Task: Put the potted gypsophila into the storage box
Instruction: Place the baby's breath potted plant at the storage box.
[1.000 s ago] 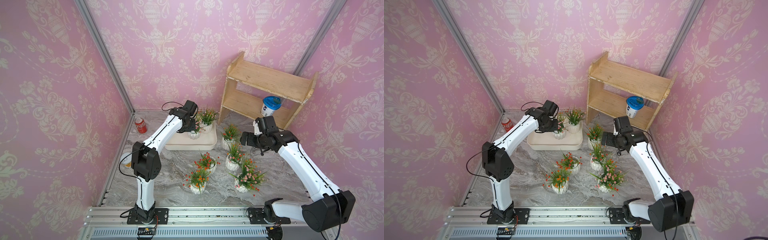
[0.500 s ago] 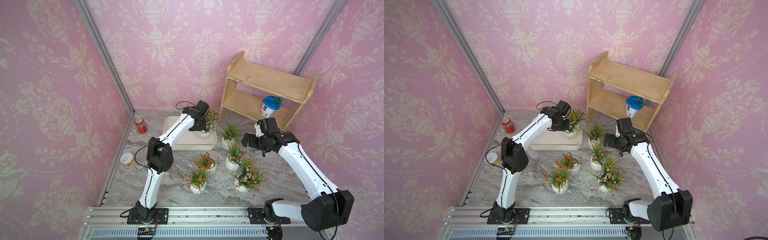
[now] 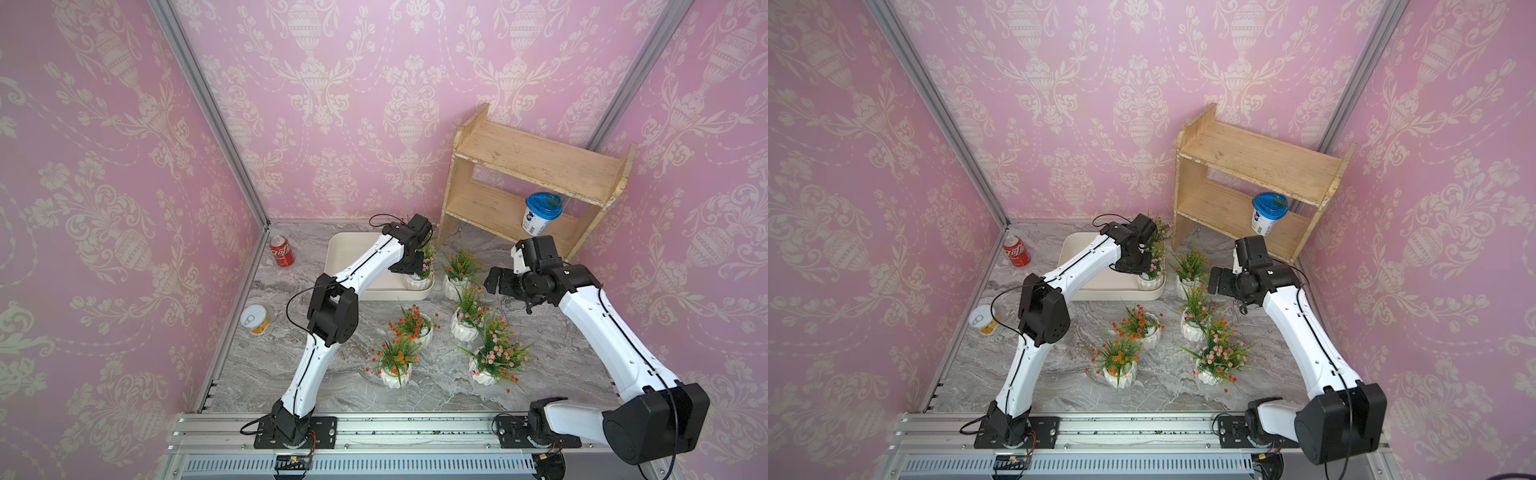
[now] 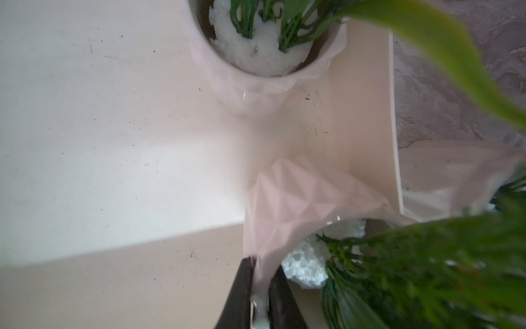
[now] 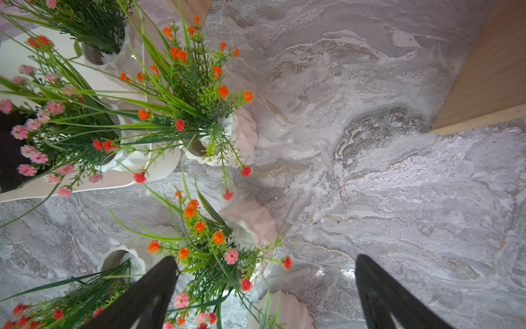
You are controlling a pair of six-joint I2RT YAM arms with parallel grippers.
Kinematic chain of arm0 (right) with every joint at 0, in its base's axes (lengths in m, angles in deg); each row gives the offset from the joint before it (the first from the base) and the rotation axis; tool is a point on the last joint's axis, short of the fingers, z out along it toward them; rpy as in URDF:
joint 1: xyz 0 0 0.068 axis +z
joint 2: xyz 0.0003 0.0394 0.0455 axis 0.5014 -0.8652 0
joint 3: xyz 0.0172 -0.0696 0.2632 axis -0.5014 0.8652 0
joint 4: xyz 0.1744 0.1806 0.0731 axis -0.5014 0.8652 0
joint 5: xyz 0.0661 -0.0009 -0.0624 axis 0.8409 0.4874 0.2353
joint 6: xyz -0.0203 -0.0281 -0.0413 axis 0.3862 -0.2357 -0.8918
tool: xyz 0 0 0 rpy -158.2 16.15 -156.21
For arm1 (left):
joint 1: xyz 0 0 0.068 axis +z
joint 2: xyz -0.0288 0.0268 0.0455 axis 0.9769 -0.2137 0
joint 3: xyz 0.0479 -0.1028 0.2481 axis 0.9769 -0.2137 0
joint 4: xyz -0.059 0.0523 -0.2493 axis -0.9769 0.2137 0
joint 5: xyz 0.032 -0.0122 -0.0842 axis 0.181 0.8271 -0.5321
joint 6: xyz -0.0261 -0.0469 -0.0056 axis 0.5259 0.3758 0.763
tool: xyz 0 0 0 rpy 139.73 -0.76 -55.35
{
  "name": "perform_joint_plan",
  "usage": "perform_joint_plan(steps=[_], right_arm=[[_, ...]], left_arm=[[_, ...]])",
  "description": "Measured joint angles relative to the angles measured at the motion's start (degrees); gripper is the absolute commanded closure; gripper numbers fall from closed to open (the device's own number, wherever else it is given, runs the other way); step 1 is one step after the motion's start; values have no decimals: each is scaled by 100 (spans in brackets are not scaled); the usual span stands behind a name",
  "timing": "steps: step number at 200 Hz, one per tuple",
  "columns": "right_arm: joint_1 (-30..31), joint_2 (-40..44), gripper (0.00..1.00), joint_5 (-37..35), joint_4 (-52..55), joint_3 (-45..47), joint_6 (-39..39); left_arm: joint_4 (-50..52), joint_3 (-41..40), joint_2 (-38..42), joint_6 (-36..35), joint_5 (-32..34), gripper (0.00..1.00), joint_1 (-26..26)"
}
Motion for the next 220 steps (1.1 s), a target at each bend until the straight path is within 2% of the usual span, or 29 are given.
perform_joint_plan(steps=[109, 188, 220], right_arm=[[-76, 4, 0, 85, 46, 7, -90], [-116, 4, 0, 87, 111, 7, -92], [-177, 4, 0, 87, 275, 7, -28]], left_arm=[[7, 9, -214, 0, -4, 100, 0], [0, 28, -214, 0, -7, 71, 0], [13, 39, -212, -2, -7, 65, -4]])
